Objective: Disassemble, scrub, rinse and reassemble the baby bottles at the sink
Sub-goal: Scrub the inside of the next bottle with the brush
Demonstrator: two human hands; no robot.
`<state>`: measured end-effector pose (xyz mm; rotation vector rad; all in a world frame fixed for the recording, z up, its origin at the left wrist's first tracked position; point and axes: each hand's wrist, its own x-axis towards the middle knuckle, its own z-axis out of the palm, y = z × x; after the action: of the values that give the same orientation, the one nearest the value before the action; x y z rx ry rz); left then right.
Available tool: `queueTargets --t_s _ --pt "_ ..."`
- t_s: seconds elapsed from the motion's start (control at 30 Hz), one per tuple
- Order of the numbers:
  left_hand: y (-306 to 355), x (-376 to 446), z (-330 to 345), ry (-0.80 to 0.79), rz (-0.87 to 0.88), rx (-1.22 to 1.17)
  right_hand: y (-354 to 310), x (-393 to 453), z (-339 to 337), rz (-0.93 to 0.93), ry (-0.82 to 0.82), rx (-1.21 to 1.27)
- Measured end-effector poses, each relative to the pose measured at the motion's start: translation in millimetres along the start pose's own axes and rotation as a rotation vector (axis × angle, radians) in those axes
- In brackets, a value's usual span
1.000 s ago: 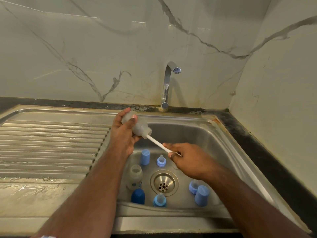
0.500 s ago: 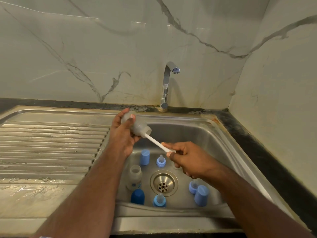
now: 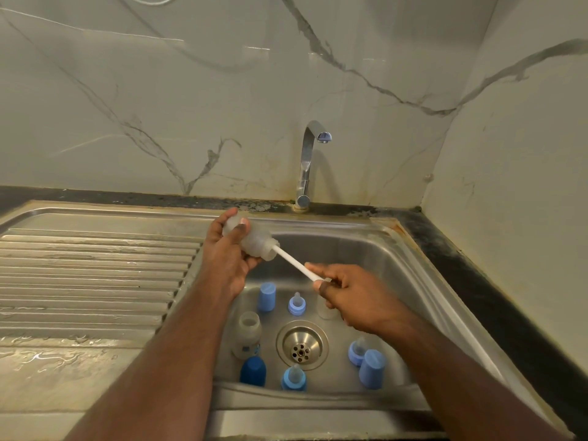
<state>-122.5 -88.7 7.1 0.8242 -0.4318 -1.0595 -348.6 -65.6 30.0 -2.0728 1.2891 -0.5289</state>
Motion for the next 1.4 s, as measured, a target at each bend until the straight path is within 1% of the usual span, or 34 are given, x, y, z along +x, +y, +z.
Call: queueTargets --t_s 0.07,0.1,0.17,0.2,0.27,0.3,0.33,0.37,0.4,0.5,0.57,0.6,0.63,0.67,0.73,0.77,0.83,0.87,0.9,1.0,1.07,1.13,1.23,1.27,1.3,1.33,1.4 --pt "-1 -1 2 -0.015 -0.009 0.021 0 4 6 -0.055 0.073 -0.248" --pt "-1 -1 2 -0.025 -0.011 0.029 1 6 9 -0.063 0.087 -0.314" --pt "-2 -1 1 -0.028 -0.011 0.026 0 7 14 -0.052 0.047 -0.329" --pt "-2 0 0 -0.011 -0.008 0.025 -1 7 13 -0.041 -0.005 -0.275" --pt "-1 1 -1 0.029 0.003 0.025 -1 4 6 0.012 -0.116 -0.033" --pt "-1 2 -2 0.039 0.003 0.015 -2 1 1 0.044 -0.14 0.093" --pt "-1 2 -2 0.04 0.002 0.001 -1 -1 -2 0.059 -0.137 0.165" --pt "0 2 -2 0.036 0.002 -0.011 1 -1 -4 0.054 -0.112 0.17" --pt "1 2 -3 0.033 0.004 -0.02 2 -1 -5 0.031 -0.068 0.111" --pt "1 3 -3 0.043 0.008 -0.022 1 3 1 -0.048 0.05 -0.212" --pt "0 3 -2 0.039 0.014 0.0 0 5 4 -0.051 0.057 -0.302" --pt "-1 3 -2 0.038 0.017 0.006 -1 5 5 -0.044 0.033 -0.313" --pt "-2 4 -2 0.042 0.02 0.007 -2 4 4 -0.038 -0.012 -0.292" --pt "-2 5 -2 0.052 0.022 0.007 -3 3 2 -0.025 -0.069 -0.216" --pt "-2 6 -2 0.072 0.017 -0.01 -2 0 -6 0.027 -0.153 0.051" --pt "-2 6 -3 0.078 0.012 -0.025 -2 -2 -10 0.056 -0.168 0.164" --pt "0 6 -4 0.083 0.003 -0.043 0 -4 -14 0.074 -0.15 0.243" --pt "1 6 -5 0.084 0.001 -0.046 1 -3 -13 0.065 -0.121 0.217" --pt "1 6 -5 0.08 -0.003 -0.05 1 -2 -11 0.037 -0.076 0.141" --pt "0 3 -3 0.051 -0.015 -0.045 -2 4 0 -0.038 0.046 -0.238" --pt "-2 1 -1 0.023 -0.011 -0.008 -4 6 7 -0.035 0.041 -0.334" --pt "-3 1 -1 0.027 -0.001 0.019 -6 4 7 -0.018 -0.055 -0.263" --pt "-1 0 -1 0.033 -0.006 -0.001 -4 -4 -10 0.09 -0.228 0.2" --pt "0 0 -1 0.024 -0.011 -0.02 -2 -6 -15 0.107 -0.239 0.301" --pt "1 0 -1 0.006 -0.014 -0.044 1 -6 -17 0.104 -0.224 0.343" --pt "2 -1 -1 -0.019 -0.023 -0.069 3 -6 -17 0.101 -0.196 0.356" --pt "2 -2 -2 -0.057 -0.055 -0.105 4 -4 -10 0.082 -0.11 0.293"
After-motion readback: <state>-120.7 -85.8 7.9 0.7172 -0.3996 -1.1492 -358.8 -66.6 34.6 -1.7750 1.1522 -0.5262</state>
